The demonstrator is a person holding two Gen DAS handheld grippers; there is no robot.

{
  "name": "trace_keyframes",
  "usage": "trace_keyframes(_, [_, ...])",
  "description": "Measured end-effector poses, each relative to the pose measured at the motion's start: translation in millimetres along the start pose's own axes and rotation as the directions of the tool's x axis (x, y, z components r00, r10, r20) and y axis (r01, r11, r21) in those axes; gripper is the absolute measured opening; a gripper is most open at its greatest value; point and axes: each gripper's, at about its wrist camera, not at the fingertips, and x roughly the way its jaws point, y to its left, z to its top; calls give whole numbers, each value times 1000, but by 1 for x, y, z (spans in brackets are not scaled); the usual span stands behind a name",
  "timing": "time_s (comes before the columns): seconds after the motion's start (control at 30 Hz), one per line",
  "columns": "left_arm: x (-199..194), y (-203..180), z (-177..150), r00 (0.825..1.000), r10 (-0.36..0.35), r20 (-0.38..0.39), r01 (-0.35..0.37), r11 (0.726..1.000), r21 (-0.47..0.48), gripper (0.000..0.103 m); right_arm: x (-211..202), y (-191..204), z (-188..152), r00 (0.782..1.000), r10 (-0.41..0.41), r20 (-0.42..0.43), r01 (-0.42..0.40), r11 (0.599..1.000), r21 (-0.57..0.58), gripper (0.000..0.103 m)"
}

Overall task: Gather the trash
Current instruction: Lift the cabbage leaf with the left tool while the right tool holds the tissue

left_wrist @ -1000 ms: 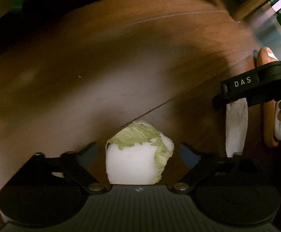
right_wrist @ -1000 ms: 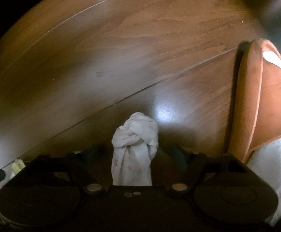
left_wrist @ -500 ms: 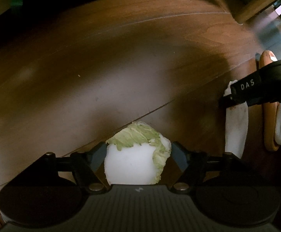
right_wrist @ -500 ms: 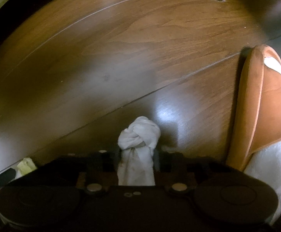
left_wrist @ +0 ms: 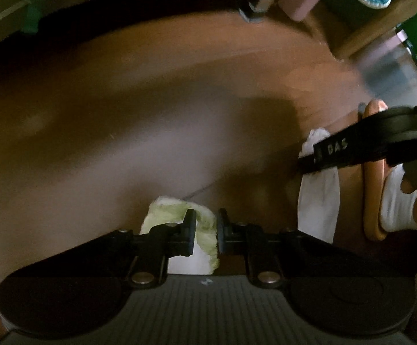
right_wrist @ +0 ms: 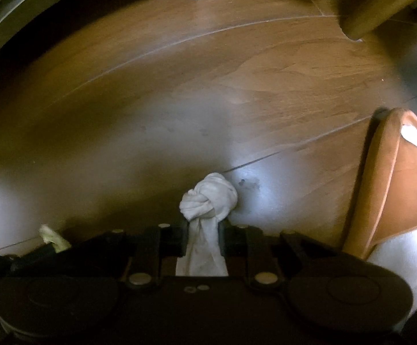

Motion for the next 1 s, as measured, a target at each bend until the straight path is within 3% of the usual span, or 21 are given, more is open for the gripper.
trace_keyframes(0.03, [-1, 2, 0, 1000, -1, 2, 1, 1000, 3, 16, 1, -1, 0, 1000, 2, -1, -2, 1000, -5, 18])
trace_keyframes(0.13, [0, 8, -2, 1000, -5, -6, 5, 1000, -13, 36, 1, -2, -6, 1000, 4, -4, -4, 1000, -17, 18])
trace_keyframes(0.2, [1, 13, -4, 1000, 3, -3, -3, 1000, -26, 72, 3, -3, -5, 1000, 8, -3, -8, 1000, -12, 18])
trace_keyframes(0.27, [0, 19, -5, 1000, 4, 9, -4, 999, -42, 79, 5, -3, -4, 1000, 11, -3, -11, 1000, -6, 18])
trace_keyframes(0.4, [16, 18, -8, 999, 13, -50, -16, 998, -61, 80, 3, -7, -10, 1000, 17, -3, -17, 1000, 7, 18])
trace_keyframes(0.57, [29, 14, -6, 997, 28, -66, -31, 999, -31, 80, 9, -11, -9, 1000, 16, -8, -16, 1000, 17, 18])
trace_keyframes(0.87, [35, 10, -9, 997, 69, -39, -68, 997, 37, 79, 26, -11, -9, 1000, 9, -18, -8, 1000, 20, 18])
trace_keyframes(0.97, [33, 11, -11, 996, 88, -31, -86, 995, 43, 73, 27, -9, -9, 1000, 5, -19, -5, 1000, 16, 18])
trace_keyframes(1.0, [32, 11, -11, 995, 91, -29, -90, 995, 45, 65, 27, -9, -9, 1000, 3, -20, -2, 1000, 14, 18])
